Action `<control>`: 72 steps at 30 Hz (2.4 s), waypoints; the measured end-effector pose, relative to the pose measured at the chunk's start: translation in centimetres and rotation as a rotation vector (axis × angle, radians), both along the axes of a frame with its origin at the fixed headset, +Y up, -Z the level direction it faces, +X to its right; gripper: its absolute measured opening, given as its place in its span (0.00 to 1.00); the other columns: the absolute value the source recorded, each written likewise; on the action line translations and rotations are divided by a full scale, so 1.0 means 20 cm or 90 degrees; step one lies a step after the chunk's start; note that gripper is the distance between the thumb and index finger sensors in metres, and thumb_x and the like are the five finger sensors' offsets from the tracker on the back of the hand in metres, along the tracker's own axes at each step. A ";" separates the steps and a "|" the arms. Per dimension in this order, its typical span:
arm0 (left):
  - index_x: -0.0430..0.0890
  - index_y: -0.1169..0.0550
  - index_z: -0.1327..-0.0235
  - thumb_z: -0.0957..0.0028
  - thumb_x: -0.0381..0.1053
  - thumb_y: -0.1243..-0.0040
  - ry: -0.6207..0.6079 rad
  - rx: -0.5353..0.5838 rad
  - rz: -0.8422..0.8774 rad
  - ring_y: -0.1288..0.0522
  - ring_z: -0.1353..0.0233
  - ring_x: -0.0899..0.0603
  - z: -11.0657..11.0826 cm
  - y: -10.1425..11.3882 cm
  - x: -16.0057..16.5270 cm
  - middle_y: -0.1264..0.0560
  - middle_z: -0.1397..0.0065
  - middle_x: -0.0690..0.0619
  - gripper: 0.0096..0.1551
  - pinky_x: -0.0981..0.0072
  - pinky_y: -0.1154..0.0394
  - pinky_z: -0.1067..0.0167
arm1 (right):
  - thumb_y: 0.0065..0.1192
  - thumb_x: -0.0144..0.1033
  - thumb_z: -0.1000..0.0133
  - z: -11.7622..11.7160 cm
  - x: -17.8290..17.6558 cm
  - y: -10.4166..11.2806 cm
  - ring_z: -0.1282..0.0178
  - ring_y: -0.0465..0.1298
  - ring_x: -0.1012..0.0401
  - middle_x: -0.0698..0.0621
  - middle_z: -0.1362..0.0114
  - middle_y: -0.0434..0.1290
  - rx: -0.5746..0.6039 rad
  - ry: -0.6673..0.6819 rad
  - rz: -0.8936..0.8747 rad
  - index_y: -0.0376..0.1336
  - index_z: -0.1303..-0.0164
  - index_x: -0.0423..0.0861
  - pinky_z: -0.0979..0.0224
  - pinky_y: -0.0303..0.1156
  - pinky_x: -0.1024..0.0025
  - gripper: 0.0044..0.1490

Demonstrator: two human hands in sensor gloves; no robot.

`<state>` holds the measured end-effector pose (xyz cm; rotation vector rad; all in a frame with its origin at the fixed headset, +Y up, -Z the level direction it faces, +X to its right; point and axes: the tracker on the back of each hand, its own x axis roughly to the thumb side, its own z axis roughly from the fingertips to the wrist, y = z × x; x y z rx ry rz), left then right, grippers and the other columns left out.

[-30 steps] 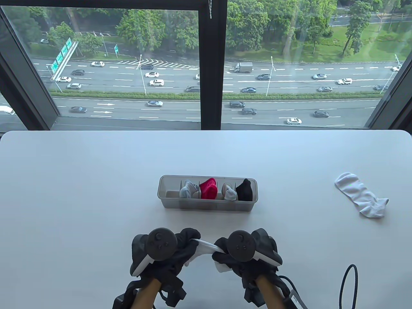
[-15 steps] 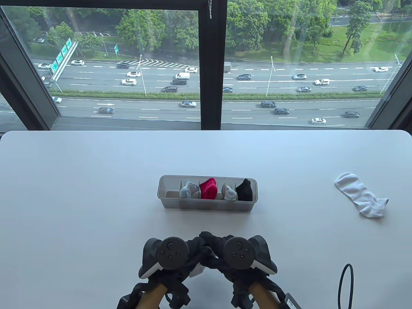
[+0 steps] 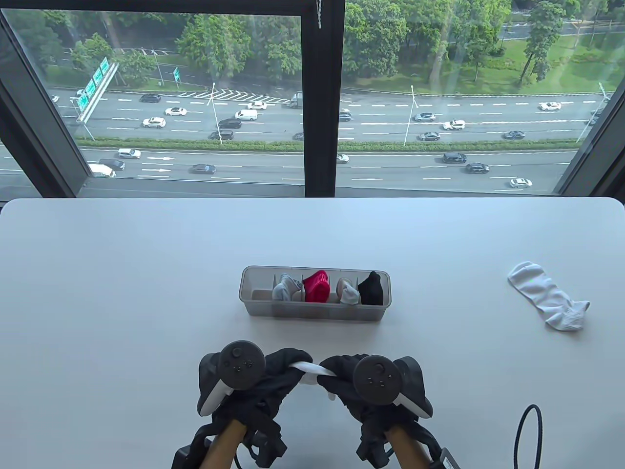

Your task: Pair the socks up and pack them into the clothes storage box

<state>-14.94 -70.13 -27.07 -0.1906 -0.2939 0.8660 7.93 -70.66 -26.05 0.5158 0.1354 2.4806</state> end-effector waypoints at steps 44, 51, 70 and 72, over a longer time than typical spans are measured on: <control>0.42 0.23 0.41 0.42 0.49 0.44 0.058 0.047 0.215 0.16 0.45 0.37 0.01 -0.01 -0.06 0.15 0.45 0.43 0.21 0.37 0.27 0.36 | 0.57 0.50 0.38 -0.02 0.05 -0.02 0.22 0.67 0.38 0.39 0.22 0.70 -0.066 -0.013 -0.005 0.61 0.24 0.48 0.23 0.57 0.33 0.34; 0.43 0.21 0.42 0.45 0.49 0.38 -0.032 0.061 0.062 0.17 0.49 0.38 0.03 0.02 0.02 0.15 0.50 0.42 0.21 0.37 0.29 0.34 | 0.59 0.57 0.42 0.05 -0.03 0.08 0.14 0.48 0.32 0.34 0.08 0.41 -0.014 0.081 -0.085 0.31 0.12 0.46 0.19 0.48 0.30 0.61; 0.38 0.21 0.40 0.39 0.50 0.52 -0.131 -0.021 0.179 0.15 0.53 0.41 0.01 0.09 0.02 0.14 0.55 0.47 0.24 0.40 0.25 0.39 | 0.58 0.43 0.36 0.02 0.14 0.17 0.47 0.84 0.58 0.56 0.53 0.83 -0.067 -0.022 -0.218 0.67 0.32 0.45 0.24 0.67 0.43 0.25; 0.37 0.21 0.40 0.39 0.50 0.51 -0.089 -0.056 0.074 0.15 0.54 0.40 -0.01 0.04 0.04 0.15 0.57 0.46 0.24 0.39 0.25 0.40 | 0.58 0.42 0.36 -0.02 0.14 0.09 0.47 0.83 0.57 0.55 0.53 0.83 -0.111 -0.062 -0.162 0.67 0.32 0.44 0.24 0.66 0.43 0.25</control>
